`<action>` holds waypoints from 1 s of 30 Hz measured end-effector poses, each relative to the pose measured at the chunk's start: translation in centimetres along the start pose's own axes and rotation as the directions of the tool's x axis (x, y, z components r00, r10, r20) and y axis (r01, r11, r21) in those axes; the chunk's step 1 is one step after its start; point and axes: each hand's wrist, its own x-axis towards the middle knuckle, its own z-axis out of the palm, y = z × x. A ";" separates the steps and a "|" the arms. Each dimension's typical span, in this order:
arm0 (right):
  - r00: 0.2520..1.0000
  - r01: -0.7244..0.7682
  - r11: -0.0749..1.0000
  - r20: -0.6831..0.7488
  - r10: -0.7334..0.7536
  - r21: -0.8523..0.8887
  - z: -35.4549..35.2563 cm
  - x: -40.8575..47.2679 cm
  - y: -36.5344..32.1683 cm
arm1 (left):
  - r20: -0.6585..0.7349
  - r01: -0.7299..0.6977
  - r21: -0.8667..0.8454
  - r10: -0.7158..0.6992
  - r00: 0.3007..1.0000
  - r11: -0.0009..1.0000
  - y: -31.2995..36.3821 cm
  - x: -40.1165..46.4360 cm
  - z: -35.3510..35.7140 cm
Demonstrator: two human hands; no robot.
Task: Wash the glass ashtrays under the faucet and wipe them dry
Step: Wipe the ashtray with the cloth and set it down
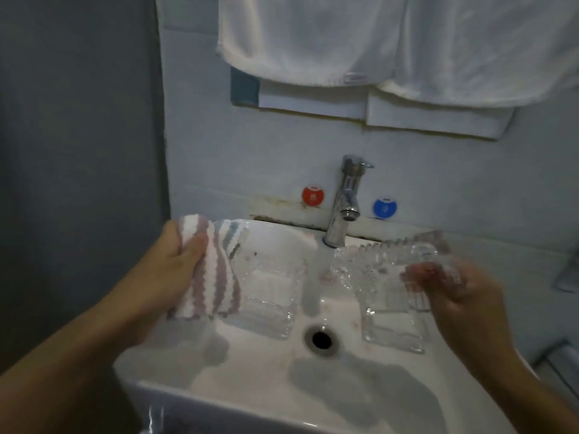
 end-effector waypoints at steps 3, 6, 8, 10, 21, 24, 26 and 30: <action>0.995 -0.097 0.995 0.018 0.097 0.026 -0.1 -0.6 -0.2 | 0.036 0.037 -0.075 -0.034 0.999 0.996 0.3 -1.3 3.4; 0.953 -0.301 0.924 0.099 0.286 0.234 -0.6 -1.2 -0.8 | 0.167 0.135 -0.200 -0.102 0.981 0.970 0.1 -2.5 7.2; 0.902 -0.432 0.835 0.139 0.409 0.340 -1.0 -2.1 -1.8 | 0.301 0.245 -0.263 -0.162 0.940 0.933 0.1 -3.2 9.6; 0.901 -0.430 0.852 0.089 0.424 0.298 -0.7 -2.9 -2.5 | 0.416 0.371 -0.343 -0.215 0.884 0.863 0.8 -4.3 11.5; 0.953 -0.300 0.952 -0.065 0.296 -0.057 0.3 -4.4 -4.0 | 0.410 0.337 -0.535 -0.111 0.905 0.775 0.9 -6.7 16.6; 0.948 -0.294 0.956 -0.121 0.293 0.015 0.5 -3.9 -4.6 | 0.447 0.349 -0.429 -0.140 0.884 0.833 0.6 -7.4 17.1; 0.952 -0.278 0.960 -0.128 0.279 0.023 0.5 -3.7 -5.0 | 0.409 0.347 -0.466 -0.150 0.900 0.814 0.6 -7.5 17.2; 0.949 -0.315 0.949 -0.008 0.315 -0.010 0.9 -4.3 -4.8 | 0.187 0.148 -0.560 -0.049 0.981 0.815 1.2 -7.1 16.2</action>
